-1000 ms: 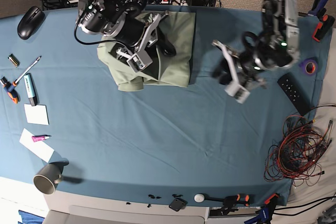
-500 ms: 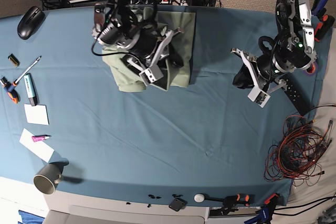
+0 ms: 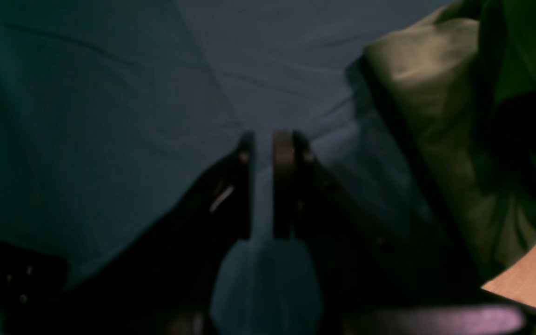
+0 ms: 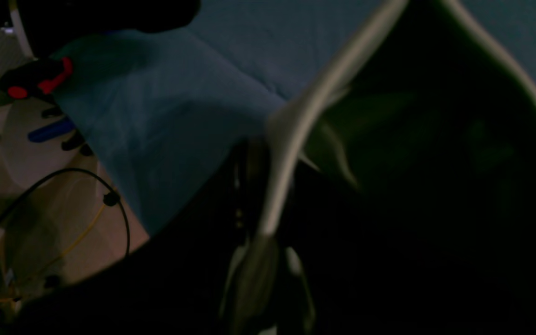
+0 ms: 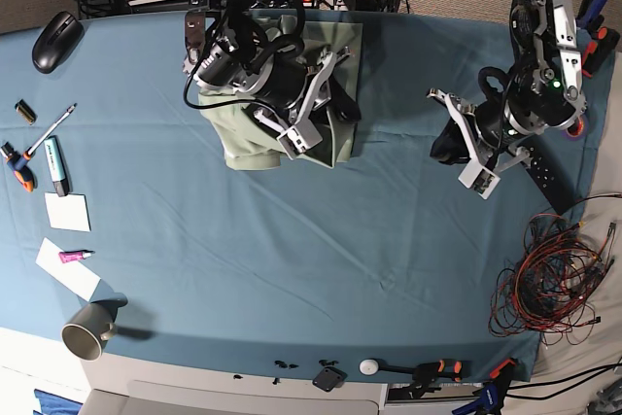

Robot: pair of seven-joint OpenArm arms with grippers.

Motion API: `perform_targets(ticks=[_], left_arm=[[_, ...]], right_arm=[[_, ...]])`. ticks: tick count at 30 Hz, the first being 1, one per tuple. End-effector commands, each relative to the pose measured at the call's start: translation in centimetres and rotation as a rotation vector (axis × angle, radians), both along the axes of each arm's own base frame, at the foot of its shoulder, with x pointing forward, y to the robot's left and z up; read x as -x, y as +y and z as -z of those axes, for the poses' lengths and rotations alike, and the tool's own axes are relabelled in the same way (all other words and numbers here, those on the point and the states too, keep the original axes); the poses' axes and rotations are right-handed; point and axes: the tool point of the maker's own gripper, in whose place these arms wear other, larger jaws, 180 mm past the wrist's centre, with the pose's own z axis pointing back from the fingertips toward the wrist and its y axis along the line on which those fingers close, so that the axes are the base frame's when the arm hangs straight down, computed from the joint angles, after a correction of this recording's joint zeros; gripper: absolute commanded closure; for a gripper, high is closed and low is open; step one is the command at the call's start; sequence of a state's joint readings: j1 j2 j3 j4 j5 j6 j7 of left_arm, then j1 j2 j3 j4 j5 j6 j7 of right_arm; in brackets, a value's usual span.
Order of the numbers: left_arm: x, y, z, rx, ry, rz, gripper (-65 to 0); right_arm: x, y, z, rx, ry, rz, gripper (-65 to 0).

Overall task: Fold the T-shirt properly
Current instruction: 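Lay the folded end down and open the right gripper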

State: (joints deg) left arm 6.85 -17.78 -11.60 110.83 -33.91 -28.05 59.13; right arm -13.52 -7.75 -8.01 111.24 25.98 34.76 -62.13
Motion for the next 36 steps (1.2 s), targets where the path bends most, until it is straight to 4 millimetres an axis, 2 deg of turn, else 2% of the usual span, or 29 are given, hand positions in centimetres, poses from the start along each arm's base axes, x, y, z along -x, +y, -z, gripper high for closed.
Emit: perform_targets(ticks=[1,3,4,7,15,19,21,23,26,28,29,31,32,33,36], left_arm=[[-0.6,-0.1,-1.3,0.013,-0.047,0.008,-9.0],[-0.6,-0.1,-1.3,0.013,-0.048,0.011,-14.0],[-0.6,-0.1,-1.3,0.013,-0.048,0.011,-16.6],[-0.6,-0.1,-1.3,0.012,-0.048,0.011,-21.8],[-0.6,-0.1,-1.3,0.012,-0.047,0.011,-21.8],[-0.4,-0.3,-1.3,0.022,-0.038,0.017,-21.6],[-0.2,-0.6,-1.7,0.061,-0.032,0.035,-19.4],[-0.1,-0.7,-2.5,0.082,-0.041,0.052,-13.1],[0.8,-1.3,-4.7,0.114,-0.094,0.153,-1.5],[1.8,-2.0,-6.5,0.154,-0.138,0.231,0.0],[2.4,-2.4,-7.2,0.165,-0.153,0.268,0.0],[3.7,-2.9,-8.0,0.178,-0.172,0.324,0.0],[4.3,-3.2,-8.0,0.180,-0.167,0.338,0.0],[4.9,-3.4,-8.0,0.180,-0.160,0.346,0.0],[6.9,-3.9,-7.2,0.189,-0.120,0.356,0.0]], right_arm=[[-0.5,0.7,-1.5,-0.050,-0.042,-0.006,-14.5],[-0.5,0.7,-1.5,-0.054,-0.042,-0.006,-24.0],[-0.4,0.8,-1.7,-0.066,-0.041,-0.008,-26.2],[-0.1,1.5,-2.5,-0.141,-0.033,-0.017,-26.3],[1.0,2.8,-4.0,-0.254,-0.012,-0.075,-26.3],[2.3,3.8,-5.8,-0.345,-0.022,-0.166,-26.2],[2.5,3.8,-6.6,-0.350,-0.039,-0.180,-26.2],[2.3,3.4,-7.2,-0.320,-0.077,-0.174,-26.2],[1.4,1.9,-7.9,-0.235,-0.147,-0.129,-26.1],[0.3,0.3,-8.0,-0.179,-0.192,-0.067,-25.3],[-0.4,-0.7,-7.9,-0.153,-0.211,-0.027,-21.9],[-1.9,-3.0,-7.5,-0.091,-0.244,0.058,-10.3],[-2.6,-4.3,-7.3,-0.054,-0.259,0.098,-3.8],[-3.3,-5.6,-7.2,-0.018,-0.275,0.135,0.0],[-5.5,-9.7,-7.8,0.053,-0.330,0.262,0.0]])
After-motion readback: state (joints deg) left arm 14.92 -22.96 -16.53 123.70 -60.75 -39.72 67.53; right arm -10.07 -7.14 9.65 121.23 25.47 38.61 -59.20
